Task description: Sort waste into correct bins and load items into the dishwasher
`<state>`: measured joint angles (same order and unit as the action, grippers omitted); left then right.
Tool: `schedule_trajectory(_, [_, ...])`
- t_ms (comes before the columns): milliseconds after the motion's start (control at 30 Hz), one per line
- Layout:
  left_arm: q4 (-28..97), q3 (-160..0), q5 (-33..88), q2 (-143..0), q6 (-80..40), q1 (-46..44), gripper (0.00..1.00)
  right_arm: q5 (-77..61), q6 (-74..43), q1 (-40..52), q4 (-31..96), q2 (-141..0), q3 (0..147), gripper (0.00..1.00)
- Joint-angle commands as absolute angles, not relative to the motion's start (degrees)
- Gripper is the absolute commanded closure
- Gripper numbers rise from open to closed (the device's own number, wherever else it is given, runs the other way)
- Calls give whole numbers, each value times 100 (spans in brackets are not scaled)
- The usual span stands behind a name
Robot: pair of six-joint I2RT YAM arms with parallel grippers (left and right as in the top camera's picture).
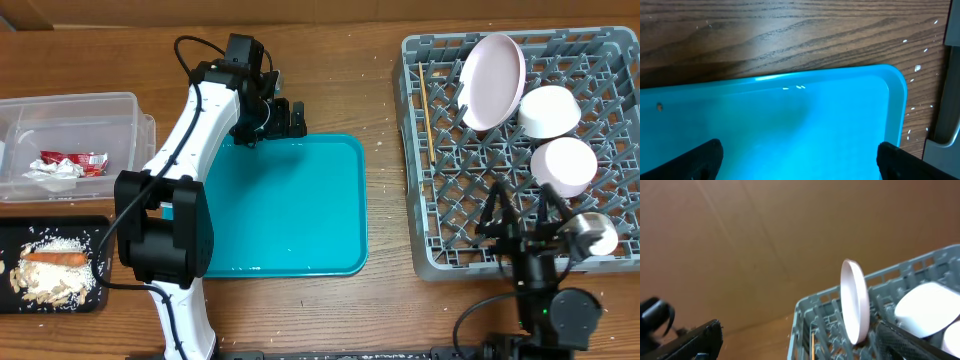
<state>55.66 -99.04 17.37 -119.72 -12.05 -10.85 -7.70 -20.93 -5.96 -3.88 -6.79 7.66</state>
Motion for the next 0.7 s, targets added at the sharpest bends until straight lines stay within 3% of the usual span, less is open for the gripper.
schedule_trajectory(0, [5557,-9937,1739,-12053,-1310,-1087,0,-952,-2058,-580,-408,-172,355,0])
schedule_trajectory(267, [5555,-9937,1739,-12053,-1308,-1087,0,-834,-1695,-569,-185,-16,45,0])
schedule_trajectory(367, [5557,-9937,1739,-12053,-1308,-1087,0,-521,-1647,-458,456,-16,45,0])
schedule_trajectory(667, [5557,-9937,1739,-12055,-1308,-1087,0,-307,-1629,-198,462,-16,47,0])
